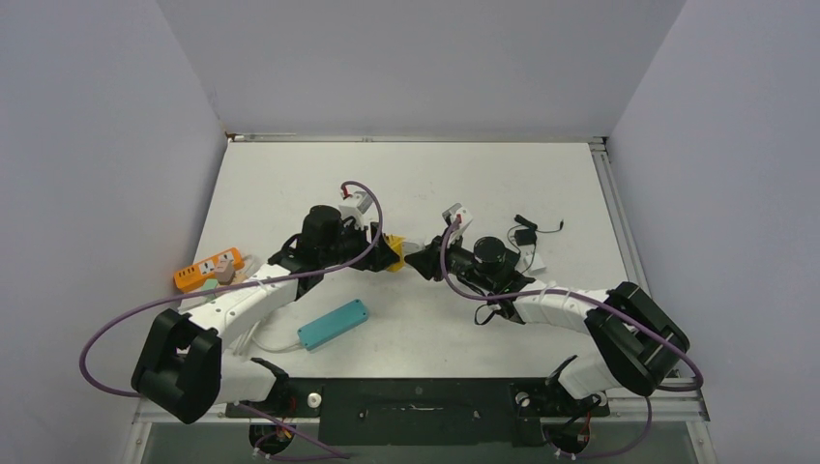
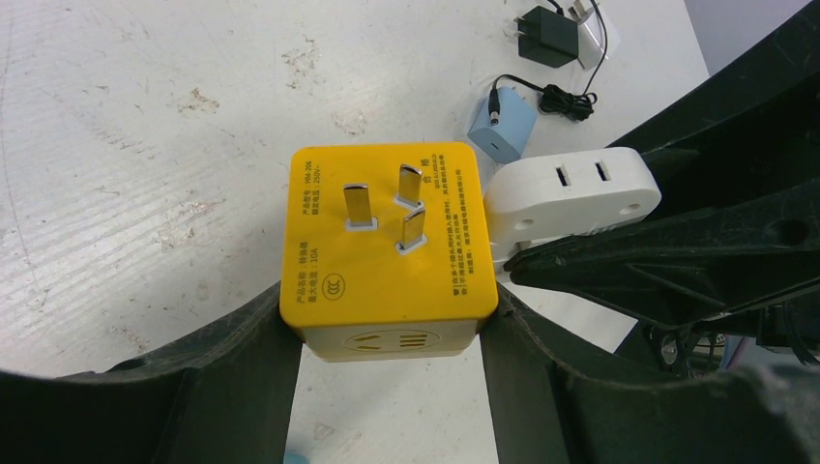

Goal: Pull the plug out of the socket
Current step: Remove the plug from the socket.

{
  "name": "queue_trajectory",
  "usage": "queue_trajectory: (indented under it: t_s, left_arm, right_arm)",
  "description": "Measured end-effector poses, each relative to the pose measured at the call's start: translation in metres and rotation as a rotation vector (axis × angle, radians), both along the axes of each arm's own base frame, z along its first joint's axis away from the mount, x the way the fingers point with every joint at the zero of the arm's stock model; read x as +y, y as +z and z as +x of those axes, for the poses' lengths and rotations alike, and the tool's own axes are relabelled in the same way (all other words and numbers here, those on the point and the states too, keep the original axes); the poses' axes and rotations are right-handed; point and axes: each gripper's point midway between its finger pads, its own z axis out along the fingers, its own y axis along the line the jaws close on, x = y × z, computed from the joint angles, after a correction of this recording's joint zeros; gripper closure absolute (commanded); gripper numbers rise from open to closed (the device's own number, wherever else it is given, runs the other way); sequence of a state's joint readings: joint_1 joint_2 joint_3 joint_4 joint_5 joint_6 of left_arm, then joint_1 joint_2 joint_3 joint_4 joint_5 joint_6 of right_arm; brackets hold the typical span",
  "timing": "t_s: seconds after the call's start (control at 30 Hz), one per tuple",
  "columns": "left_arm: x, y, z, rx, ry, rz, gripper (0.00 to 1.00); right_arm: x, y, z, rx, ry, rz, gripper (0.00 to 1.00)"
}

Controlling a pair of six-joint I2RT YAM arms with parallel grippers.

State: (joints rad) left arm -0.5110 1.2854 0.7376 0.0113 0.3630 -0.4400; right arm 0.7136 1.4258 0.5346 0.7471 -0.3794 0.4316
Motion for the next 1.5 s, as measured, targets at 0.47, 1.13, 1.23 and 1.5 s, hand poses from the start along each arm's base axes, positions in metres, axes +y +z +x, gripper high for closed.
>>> queue_trajectory:
  t_s: [0.47,1.13,1.23,1.5]
  left_arm:
    - [-0.004,-0.002,-0.004,0.010,-0.020,-0.003,1.00]
    - [-0.009,0.019,-0.001,-0.073,-0.069,-0.053,1.00]
    - [-0.009,0.020,-0.001,-0.078,-0.070,-0.051,1.00]
    - [-0.005,0.015,-0.002,-0.067,-0.049,-0.021,1.00]
  right_arm:
    - [0.003,-0.004,0.003,0.017,-0.001,0.000,0.83]
    - [-0.004,0.019,0.004,0.021,0.139,0.136,0.95]
    - [-0.004,0.019,0.004,0.021,0.145,0.143,0.95]
    - [-0.001,0.014,0.002,0.002,0.124,0.109,0.95]
